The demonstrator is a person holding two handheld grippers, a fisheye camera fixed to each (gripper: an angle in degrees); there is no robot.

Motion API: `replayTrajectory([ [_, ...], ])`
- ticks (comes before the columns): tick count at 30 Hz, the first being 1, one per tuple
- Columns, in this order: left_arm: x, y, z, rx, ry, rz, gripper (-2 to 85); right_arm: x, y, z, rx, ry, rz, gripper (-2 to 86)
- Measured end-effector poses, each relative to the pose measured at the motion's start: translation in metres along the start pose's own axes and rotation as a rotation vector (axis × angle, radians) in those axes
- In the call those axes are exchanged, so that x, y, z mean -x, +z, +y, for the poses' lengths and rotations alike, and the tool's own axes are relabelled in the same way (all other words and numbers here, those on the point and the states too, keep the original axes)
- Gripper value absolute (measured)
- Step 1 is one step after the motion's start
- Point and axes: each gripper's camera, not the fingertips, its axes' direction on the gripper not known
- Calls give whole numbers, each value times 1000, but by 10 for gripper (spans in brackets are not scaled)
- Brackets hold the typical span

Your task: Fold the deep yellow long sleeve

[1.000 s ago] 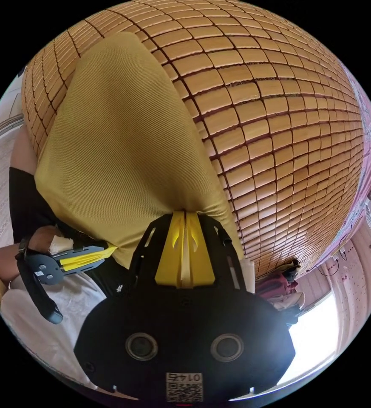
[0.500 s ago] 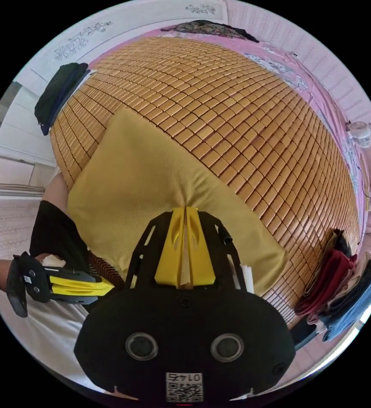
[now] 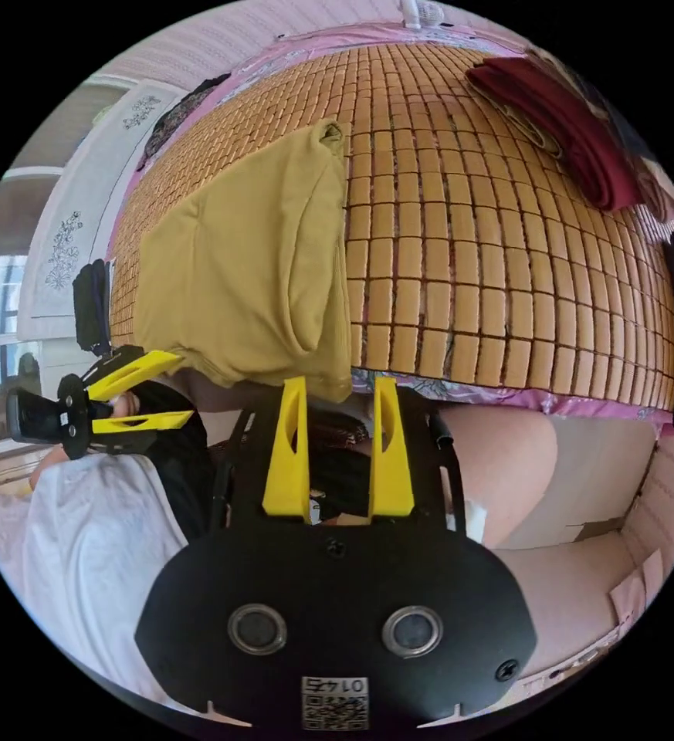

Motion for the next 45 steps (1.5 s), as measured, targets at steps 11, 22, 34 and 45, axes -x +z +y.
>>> replayTrajectory([
  [11,13,12,-39,-11,10,-12,134,-49,-80,57,-217,-51,-569,22],
  [22,39,-4,22,11,-91,57,48,-157,-62,91,-293,274,-548,158],
  [34,65,-36,91,-88,-206,80,46,-181,-30,55,-417,518,-948,70],
  [45,106,-31,80,-269,-240,286,44,-160,-162,102,-699,242,-729,54],
])
